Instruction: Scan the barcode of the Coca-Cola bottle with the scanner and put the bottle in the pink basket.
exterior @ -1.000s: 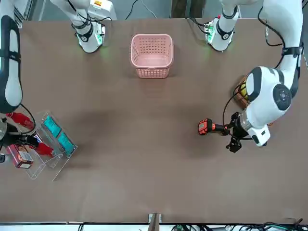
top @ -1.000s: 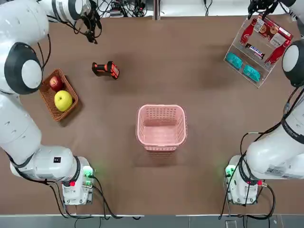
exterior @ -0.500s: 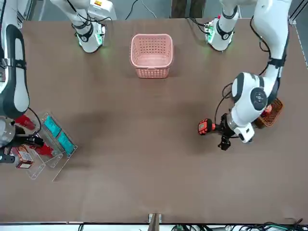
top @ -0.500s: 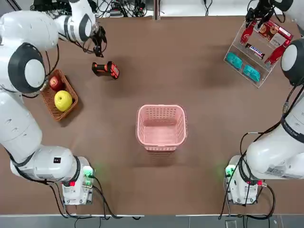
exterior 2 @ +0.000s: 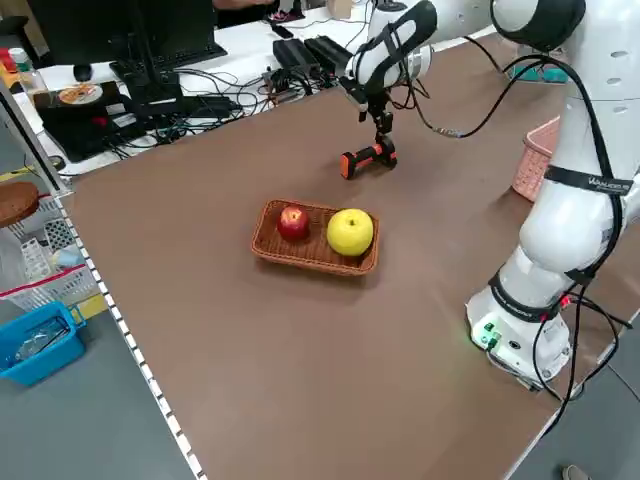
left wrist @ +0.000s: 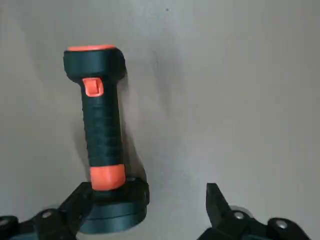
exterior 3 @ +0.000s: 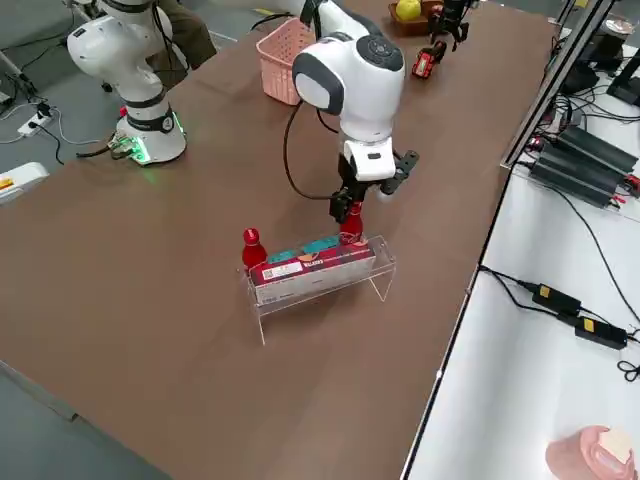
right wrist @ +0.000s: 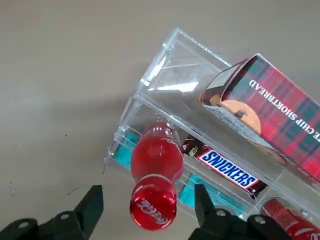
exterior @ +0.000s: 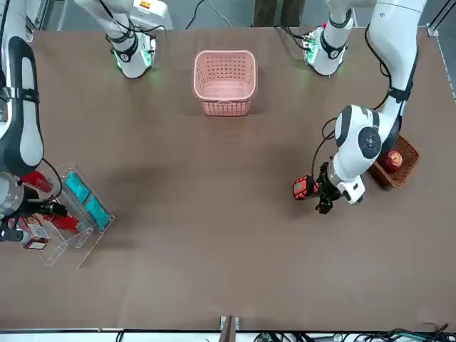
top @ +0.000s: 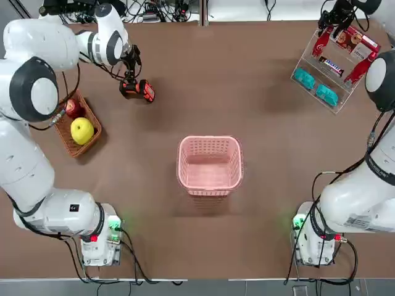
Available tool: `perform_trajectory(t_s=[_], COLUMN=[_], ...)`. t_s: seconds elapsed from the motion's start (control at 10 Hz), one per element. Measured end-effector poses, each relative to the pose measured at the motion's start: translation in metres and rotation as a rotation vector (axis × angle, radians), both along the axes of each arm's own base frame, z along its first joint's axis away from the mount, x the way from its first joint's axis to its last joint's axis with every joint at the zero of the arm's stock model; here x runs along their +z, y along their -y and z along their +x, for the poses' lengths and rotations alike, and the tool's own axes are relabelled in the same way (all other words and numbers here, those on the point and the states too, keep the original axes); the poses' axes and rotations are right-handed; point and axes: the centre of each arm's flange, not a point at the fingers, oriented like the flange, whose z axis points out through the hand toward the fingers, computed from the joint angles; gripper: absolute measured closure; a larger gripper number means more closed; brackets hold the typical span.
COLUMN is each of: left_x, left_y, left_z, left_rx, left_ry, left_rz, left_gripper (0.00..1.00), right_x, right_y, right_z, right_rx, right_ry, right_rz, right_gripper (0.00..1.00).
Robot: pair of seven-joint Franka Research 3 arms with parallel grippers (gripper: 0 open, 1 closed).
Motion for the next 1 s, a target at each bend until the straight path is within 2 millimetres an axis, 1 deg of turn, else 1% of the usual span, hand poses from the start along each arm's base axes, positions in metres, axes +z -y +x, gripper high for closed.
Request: perform_trajectory(t_s=[0.1, 0.3, 0.4, 0.6, 0.8, 1.0], left_x=[-0.004, -0.023, -0.028, -0.029, -0.029, -0.035], left_y=[-0.005, -0.012, -0.014, -0.013, -0.015, -0.017], left_z=[-0.002, -0.017, -0.021, -0.023, -0.023, -0.027], left_rx=[-0.005, -0.013, -0.012, -0.017, -0.028, -0.029], left_ry=[-0.001, -0.009, -0.016, -0.019, -0.004, 0.01], left_rz=[0.012, 0.021, 0.022, 0.022, 0.032, 0.03], left_gripper=[0.0, 0.0, 0.0, 0.0, 0.0, 0.0], right_x=[0.0, 0.0, 0.001, 0.001, 0.002, 0.002], right_y=[0.0, 0.001, 0.002, 0.004, 0.005, 0.006], right_z=[0.0, 0.0, 0.0, 0.001, 0.001, 0.001], right_rx=[0.0, -0.001, -0.003, -0.005, -0.005, -0.007], right_ry=[0.0, 0.004, 0.007, 0.013, 0.014, 0.014], right_rz=[0.0, -0.001, -0.003, -0.006, -0.007, -0.008], right_gripper=[0.18, 0.18, 0.18, 0.18, 0.21, 0.24])
